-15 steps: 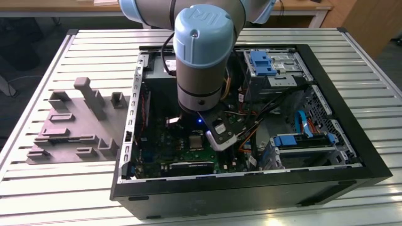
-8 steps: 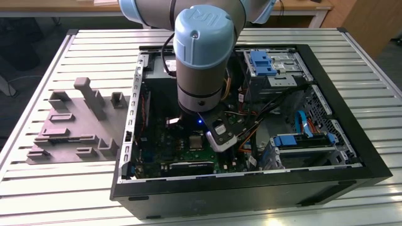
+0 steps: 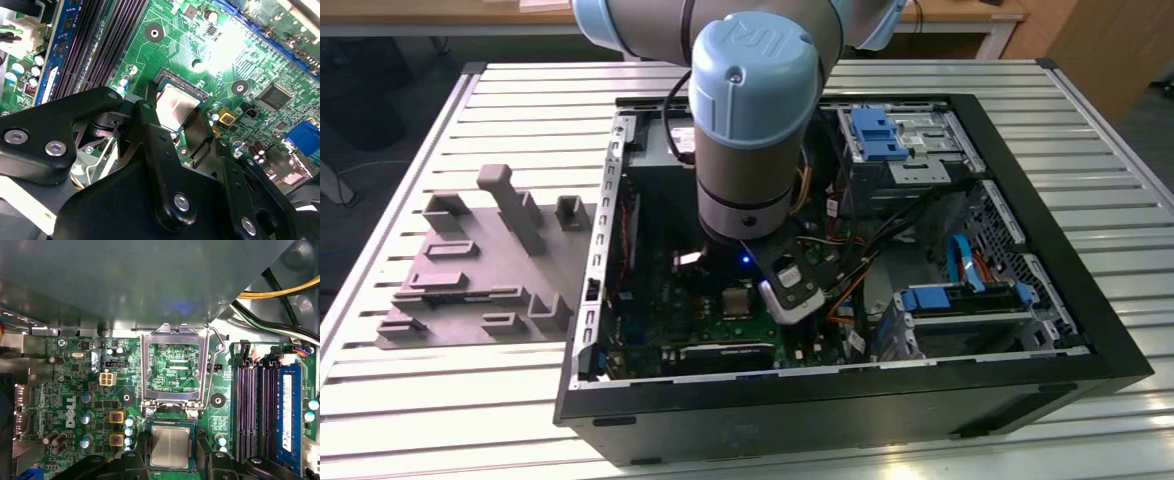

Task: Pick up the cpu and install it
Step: 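Place the cpu into insertion slot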

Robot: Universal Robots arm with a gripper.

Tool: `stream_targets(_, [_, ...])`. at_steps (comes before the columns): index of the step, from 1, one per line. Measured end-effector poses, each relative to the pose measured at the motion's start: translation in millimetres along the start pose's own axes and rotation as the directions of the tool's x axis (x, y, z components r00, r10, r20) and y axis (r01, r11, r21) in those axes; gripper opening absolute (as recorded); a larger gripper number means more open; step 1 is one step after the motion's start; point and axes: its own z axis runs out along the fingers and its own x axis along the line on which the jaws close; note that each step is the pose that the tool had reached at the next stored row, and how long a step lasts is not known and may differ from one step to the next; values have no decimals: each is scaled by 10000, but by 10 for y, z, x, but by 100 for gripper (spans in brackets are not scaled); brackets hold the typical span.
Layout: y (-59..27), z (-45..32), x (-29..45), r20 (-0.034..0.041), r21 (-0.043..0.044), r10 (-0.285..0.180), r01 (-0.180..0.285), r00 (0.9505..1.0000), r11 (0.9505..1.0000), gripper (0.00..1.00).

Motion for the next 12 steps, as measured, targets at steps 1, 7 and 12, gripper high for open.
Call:
stream_targets(1, [0,0,0,-1,1,-25,25,10000,10000,47])
stream_targets(7, [0,-3,0,-3,1,-50,50,10000,10000,47])
stream_targets(12, [0,-13,0,-3,2,-50,50,10000,10000,45])
